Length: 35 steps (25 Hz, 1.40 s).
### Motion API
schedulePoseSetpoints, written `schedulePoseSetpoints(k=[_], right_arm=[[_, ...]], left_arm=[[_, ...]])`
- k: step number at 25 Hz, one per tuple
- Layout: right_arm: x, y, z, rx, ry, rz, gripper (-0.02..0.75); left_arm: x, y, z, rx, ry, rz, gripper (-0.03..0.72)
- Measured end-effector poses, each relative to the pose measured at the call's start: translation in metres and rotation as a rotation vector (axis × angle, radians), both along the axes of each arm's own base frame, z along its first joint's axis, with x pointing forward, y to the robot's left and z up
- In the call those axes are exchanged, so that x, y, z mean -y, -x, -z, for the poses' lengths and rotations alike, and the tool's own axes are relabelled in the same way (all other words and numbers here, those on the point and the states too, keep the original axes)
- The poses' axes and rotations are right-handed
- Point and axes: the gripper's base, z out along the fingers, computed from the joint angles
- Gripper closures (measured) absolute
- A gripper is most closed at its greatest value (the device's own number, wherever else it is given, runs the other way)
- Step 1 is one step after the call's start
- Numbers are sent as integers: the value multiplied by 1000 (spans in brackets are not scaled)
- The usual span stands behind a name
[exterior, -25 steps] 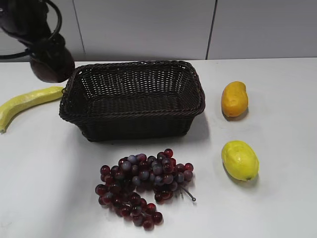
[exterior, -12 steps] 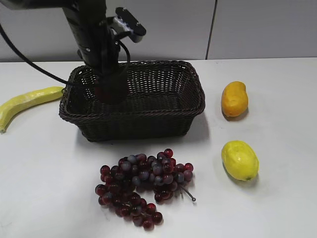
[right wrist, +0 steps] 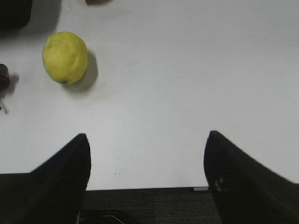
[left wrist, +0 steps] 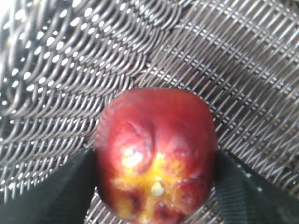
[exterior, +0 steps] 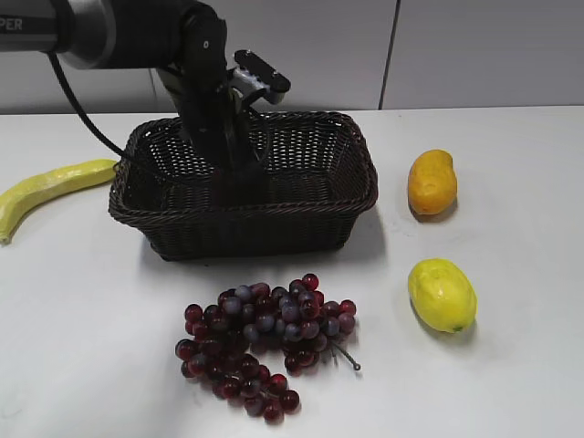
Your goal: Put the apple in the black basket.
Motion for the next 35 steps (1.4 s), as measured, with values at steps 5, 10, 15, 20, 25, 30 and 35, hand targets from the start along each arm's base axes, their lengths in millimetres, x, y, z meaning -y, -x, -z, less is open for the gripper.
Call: schedulePoseSetpoints(k=[5, 10, 15, 20, 25, 30, 35], right_arm=[[0, 0, 0, 0, 0, 0, 167], [0, 0, 0, 0, -1, 0, 167], [0, 0, 0, 0, -1, 0, 167], [0, 0, 0, 0, -1, 0, 167], [0, 0, 0, 0, -1, 0, 167], [0, 0, 0, 0, -1, 0, 167], [0, 0, 0, 0, -1, 0, 167]], left_arm=[[0, 0, -1, -1, 5, -6, 25], [2, -2, -28, 3, 9, -12, 26], [-7, -4, -82, 68, 8, -86, 40], [-52, -9, -114, 50, -18, -246, 60], [-131, -34, -114, 16, -2, -532, 106], [-200, -30, -116, -10, -2, -729, 120], [-230, 8, -111, -87, -31, -809, 120]])
